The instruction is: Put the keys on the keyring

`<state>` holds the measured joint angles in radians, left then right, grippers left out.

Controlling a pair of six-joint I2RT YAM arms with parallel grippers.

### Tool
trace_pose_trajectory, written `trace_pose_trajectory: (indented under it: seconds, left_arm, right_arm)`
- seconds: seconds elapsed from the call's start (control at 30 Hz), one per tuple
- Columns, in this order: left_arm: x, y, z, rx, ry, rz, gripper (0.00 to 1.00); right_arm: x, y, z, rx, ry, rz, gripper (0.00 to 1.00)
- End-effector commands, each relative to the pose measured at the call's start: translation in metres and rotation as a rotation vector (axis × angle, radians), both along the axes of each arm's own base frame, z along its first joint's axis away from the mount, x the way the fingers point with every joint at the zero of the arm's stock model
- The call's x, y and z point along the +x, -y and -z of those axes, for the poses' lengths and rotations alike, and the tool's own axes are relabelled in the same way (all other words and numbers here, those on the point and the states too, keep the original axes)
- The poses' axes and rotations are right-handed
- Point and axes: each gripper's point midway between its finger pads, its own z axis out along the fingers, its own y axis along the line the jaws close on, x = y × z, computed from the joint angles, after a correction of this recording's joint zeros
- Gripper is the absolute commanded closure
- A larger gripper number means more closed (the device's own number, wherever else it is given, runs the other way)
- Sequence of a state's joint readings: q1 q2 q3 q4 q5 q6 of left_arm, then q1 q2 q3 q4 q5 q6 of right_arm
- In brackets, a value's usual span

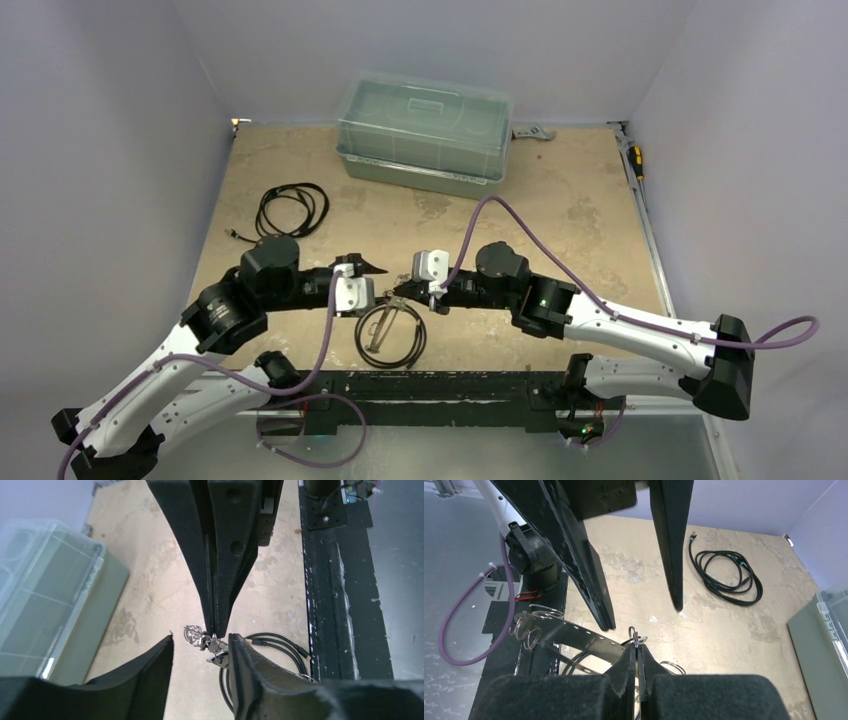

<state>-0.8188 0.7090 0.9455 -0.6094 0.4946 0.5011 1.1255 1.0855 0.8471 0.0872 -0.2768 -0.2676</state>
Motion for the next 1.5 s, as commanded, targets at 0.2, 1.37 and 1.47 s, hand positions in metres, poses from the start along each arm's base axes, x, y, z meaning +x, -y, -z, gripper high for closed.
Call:
trace_pose_trajectory:
  seconds: [0.2,1.37,1.47]
  left_arm:
    - [0.001,-0.015,-0.045,-0.177,0.174,-0.072,0.4]
    - [-0.004,0.004,-0.023,-0.282,0.221,0.026,0.67]
    - [-0.004,0.007,-0.022,-0.279,0.213,0.032,0.7]
  right_arm:
    - [0.004,0.008,-0.043,0.137,0.068,0.043,1.0]
    - [-0.009,0.023,-0.068,0.255,0.084,0.019,1.0]
    - [-0.009,0.023,-0.068,0.256,0.084,0.018,1.0]
